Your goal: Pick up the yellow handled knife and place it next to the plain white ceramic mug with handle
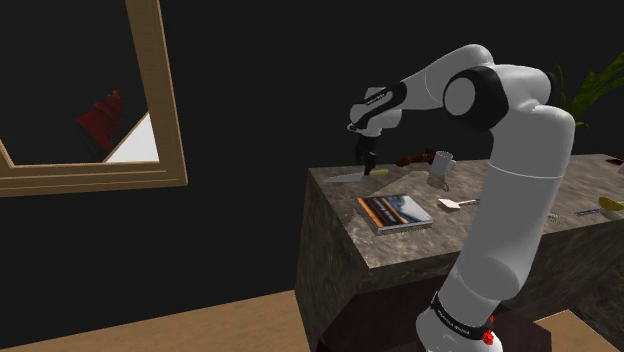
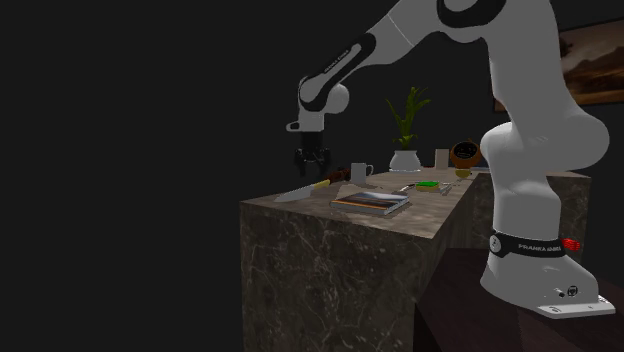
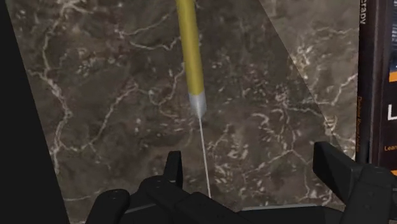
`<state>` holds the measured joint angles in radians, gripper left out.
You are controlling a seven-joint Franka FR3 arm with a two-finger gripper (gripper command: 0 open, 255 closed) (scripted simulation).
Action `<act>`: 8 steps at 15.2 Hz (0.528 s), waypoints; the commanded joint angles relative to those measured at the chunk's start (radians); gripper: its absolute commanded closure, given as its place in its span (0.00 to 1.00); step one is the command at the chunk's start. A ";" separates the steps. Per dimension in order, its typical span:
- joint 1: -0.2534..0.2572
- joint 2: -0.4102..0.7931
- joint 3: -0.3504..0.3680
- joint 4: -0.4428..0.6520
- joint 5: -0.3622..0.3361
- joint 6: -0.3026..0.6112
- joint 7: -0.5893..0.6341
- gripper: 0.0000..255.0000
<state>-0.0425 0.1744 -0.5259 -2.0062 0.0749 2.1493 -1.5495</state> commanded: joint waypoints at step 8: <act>-0.046 0.146 0.027 0.059 0.089 0.073 -0.123 0.00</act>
<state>-0.0858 0.3136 -0.5005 -1.9460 0.1596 2.2140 -1.6692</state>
